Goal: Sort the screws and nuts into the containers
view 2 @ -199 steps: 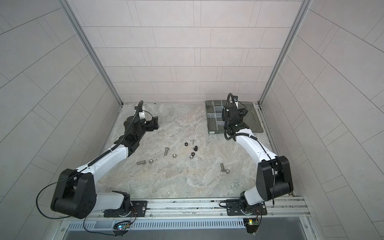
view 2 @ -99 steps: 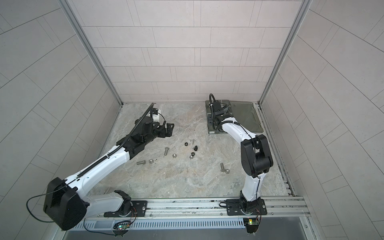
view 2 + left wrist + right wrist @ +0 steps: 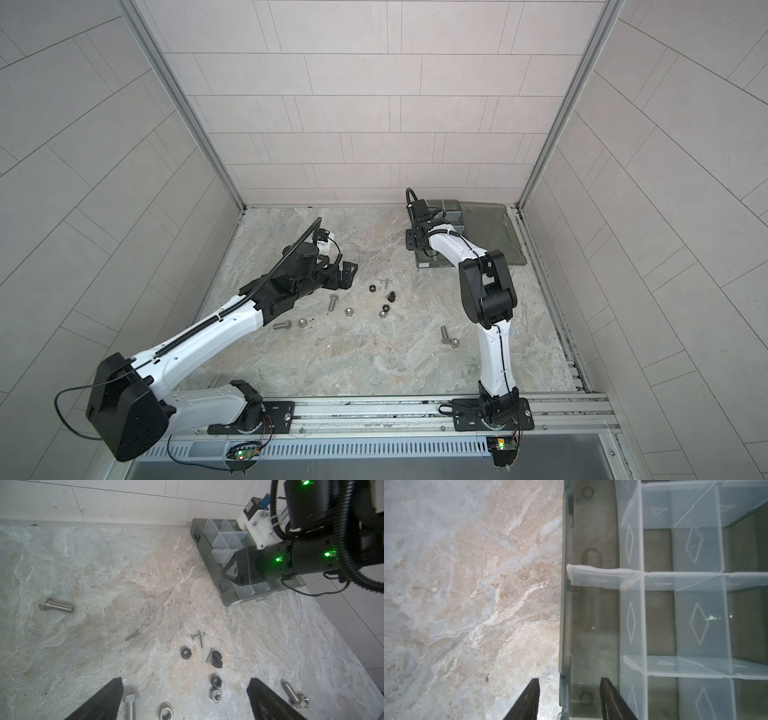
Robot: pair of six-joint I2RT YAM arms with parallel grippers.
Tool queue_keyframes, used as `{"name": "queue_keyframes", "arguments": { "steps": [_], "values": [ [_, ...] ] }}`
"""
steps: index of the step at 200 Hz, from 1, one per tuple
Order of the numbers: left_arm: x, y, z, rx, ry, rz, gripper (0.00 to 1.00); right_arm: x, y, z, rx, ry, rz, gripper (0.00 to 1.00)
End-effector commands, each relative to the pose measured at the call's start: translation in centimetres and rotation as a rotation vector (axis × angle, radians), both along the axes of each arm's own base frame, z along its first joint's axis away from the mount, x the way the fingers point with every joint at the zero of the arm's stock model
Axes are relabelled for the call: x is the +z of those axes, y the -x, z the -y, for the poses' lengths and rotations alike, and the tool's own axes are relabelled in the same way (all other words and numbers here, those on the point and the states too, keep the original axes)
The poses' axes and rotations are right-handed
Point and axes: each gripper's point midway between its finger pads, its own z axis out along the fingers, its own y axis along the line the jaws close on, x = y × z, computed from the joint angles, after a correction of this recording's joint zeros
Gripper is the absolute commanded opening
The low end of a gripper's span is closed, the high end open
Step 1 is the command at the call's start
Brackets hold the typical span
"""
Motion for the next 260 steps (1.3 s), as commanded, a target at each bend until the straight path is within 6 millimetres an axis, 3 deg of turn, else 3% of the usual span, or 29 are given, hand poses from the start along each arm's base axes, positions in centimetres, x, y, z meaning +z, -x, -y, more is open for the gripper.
{"name": "queue_keyframes", "arguments": {
  "steps": [1, 39, 55, 91, 111, 171, 219, 260],
  "values": [
    [0.5, 1.1, 0.3, -0.017, 0.012, -0.002, 1.00, -1.5, 0.8, -0.4, 0.002, -0.004, -0.075, 0.44],
    [1.4, 2.2, 0.8, -0.044, 0.007, 0.017, 1.00, -3.0, 0.3, -0.5, -0.001, 0.013, -0.107, 0.35],
    [1.3, 2.4, 0.8, -0.049, 0.003, 0.014, 1.00, -3.5, 0.0, -0.6, 0.001, 0.015, -0.117, 0.33],
    [0.5, 2.5, 0.9, -0.055, -0.006, -0.004, 1.00, -4.3, -0.5, -1.5, 0.009, -0.009, -0.143, 0.16],
    [0.1, 2.8, 1.2, -0.064, -0.004, -0.019, 1.00, -4.4, -0.6, -2.4, 0.018, -0.010, -0.147, 0.12],
    [0.3, 3.5, 0.4, -0.058, -0.011, -0.006, 1.00, -3.5, -0.7, -7.0, 0.080, -0.007, -0.137, 0.08],
    [0.8, 4.5, 0.2, -0.068, 0.031, -0.007, 1.00, -3.0, -0.2, -11.9, 0.086, -0.018, -0.115, 0.08],
    [1.1, 5.9, -1.3, -0.052, 0.028, 0.008, 1.00, -2.9, 0.3, -15.4, 0.053, -0.027, -0.072, 0.07]
  ]
}}
